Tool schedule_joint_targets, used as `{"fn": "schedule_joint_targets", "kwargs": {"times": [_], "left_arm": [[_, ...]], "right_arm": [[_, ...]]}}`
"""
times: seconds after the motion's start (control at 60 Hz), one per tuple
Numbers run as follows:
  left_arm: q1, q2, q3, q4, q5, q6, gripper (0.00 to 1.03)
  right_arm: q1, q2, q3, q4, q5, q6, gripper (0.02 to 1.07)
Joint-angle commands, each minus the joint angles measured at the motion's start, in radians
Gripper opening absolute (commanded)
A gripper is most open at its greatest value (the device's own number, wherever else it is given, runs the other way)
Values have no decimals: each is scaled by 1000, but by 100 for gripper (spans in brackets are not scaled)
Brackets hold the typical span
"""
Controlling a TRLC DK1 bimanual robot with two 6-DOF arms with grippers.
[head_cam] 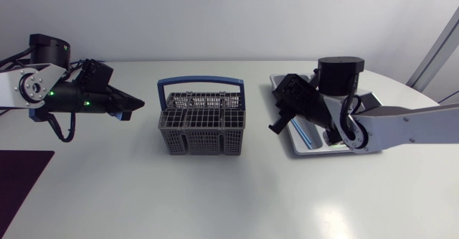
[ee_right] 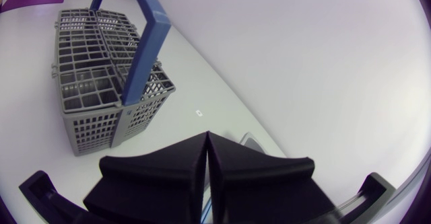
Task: Unload the cutlery basket into the drawer organizer.
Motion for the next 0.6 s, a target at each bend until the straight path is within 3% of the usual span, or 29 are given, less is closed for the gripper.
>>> {"fn": "schedule_joint_targets", "kwargs": {"times": [0.0, 0.067, 0.217, 0.283, 0.333, 0.433, 0.517, 0.583], "left_arm": [[10, -56, -41, 7, 10, -26, 16], [22, -87, -60, 10, 10, -29, 17], [47, -173, -115, 54, 10, -54, 45], [56, -217, -146, 82, 10, -72, 59], [62, -260, -175, 111, 3, -89, 63], [66, -357, -222, 169, -20, -138, 75], [66, -443, -261, 186, -30, -160, 80], [63, -498, -281, 195, -44, -178, 89]], "right_arm": [[28, -57, -48, 8, 26, 20, 8], [34, -96, -59, 0, 52, 23, 8], [45, -185, -93, 0, 147, 26, 14], [47, -232, -119, 0, 178, 23, 25], [48, -280, -148, 6, 207, 20, 29], [48, -375, -200, 0, 245, 15, 53], [47, -462, -246, -3, 276, 3, 59], [42, -530, -268, -34, 288, 0, 81]]}}
